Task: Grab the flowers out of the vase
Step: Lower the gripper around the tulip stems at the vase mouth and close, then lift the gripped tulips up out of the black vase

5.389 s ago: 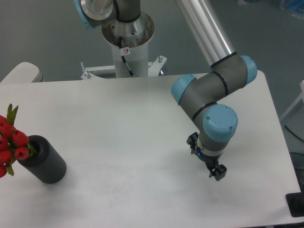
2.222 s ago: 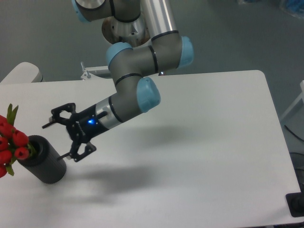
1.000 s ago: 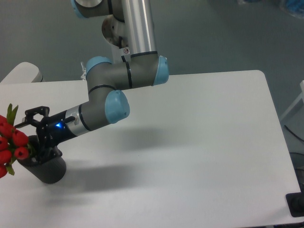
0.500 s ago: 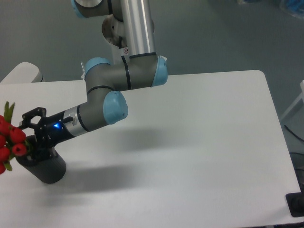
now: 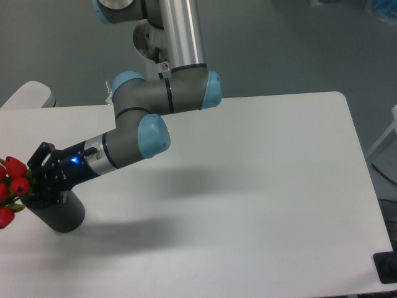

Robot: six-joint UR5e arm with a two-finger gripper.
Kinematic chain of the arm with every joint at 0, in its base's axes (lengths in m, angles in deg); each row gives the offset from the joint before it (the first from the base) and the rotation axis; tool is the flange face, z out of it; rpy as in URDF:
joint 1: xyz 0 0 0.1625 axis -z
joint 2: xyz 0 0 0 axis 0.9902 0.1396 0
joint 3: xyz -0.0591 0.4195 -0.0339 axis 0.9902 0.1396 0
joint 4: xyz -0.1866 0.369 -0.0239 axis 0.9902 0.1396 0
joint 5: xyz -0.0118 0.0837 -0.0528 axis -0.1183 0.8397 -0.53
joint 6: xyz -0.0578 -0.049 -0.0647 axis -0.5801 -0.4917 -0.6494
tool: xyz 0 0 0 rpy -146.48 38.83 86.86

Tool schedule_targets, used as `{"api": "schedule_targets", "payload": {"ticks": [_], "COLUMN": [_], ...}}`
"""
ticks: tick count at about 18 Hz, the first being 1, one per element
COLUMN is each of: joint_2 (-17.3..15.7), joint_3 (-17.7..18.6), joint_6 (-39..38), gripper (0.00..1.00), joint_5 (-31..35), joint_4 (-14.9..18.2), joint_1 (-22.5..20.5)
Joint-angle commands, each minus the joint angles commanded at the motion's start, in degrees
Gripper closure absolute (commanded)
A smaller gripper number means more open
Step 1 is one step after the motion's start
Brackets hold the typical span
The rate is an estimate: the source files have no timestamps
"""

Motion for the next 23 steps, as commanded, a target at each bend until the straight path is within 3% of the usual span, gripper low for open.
{"api": "schedule_targets", "payload": {"ticks": [12, 18, 23], "joint_2": [-3.43, -3.43, -3.43], "joint_3": [-0.35, -3.60, -5.80], "joint_6": [-1.75, -3.86, -7.37], "gripper": [0.89, 0.89, 0.88], "joint_5": [-6.41, -11.34, -11.78], "joint_4": [0.00, 0.00, 0.00], "joint_1": [-3.07, -3.96, -5.18]}}
